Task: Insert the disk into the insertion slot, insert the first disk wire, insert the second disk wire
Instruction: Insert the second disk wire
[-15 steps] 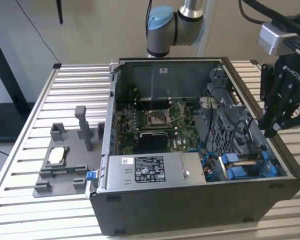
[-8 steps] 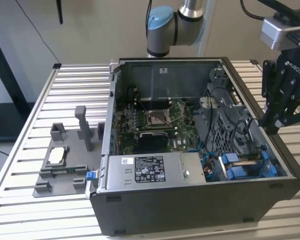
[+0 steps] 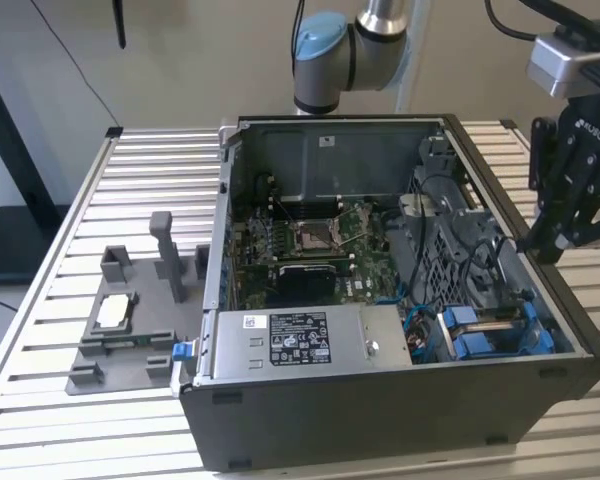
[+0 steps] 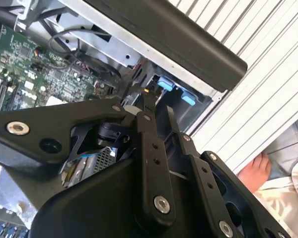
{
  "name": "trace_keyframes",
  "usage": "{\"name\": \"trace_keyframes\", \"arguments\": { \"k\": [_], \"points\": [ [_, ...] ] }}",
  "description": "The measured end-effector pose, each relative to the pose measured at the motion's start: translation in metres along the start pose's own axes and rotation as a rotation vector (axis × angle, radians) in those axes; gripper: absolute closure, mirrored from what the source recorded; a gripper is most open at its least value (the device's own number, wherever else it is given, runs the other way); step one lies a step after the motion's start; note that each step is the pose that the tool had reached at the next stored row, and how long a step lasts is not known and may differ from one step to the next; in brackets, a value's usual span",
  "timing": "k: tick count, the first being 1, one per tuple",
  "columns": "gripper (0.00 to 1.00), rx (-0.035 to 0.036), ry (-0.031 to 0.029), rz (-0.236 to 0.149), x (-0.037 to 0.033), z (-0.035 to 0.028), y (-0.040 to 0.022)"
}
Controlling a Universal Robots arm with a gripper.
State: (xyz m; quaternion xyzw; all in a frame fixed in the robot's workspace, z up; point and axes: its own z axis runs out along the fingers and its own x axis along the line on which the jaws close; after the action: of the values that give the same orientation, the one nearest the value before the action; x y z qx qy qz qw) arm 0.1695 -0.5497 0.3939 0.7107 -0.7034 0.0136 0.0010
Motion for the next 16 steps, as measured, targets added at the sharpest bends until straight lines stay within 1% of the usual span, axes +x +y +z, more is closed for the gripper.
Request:
{"name": "trace_keyframes", "arguments": {
  "k": [1,3,4,6,11,15,16],
  "points": [
    [0.73,-0.0001,-0.0027,0.000,-0.0017,0.0006,-0.0008],
    [0.73,0.0001,-0.0115,0.000,-0.0040,0.0012,-0.0019],
    [0.73,-0.0001,-0.0125,0.001,-0.0049,0.0012,-0.0021],
    [0.73,-0.0007,-0.0129,0.002,-0.0067,0.0012,-0.0022],
    [0.73,-0.0012,-0.0133,0.004,-0.0136,0.0010,-0.0026],
    [0.73,-0.0022,-0.0133,0.005,-0.0225,0.0021,-0.0030],
    [0.73,-0.0045,-0.0131,0.005,-0.0237,0.0026,-0.0034]
  ]
}}
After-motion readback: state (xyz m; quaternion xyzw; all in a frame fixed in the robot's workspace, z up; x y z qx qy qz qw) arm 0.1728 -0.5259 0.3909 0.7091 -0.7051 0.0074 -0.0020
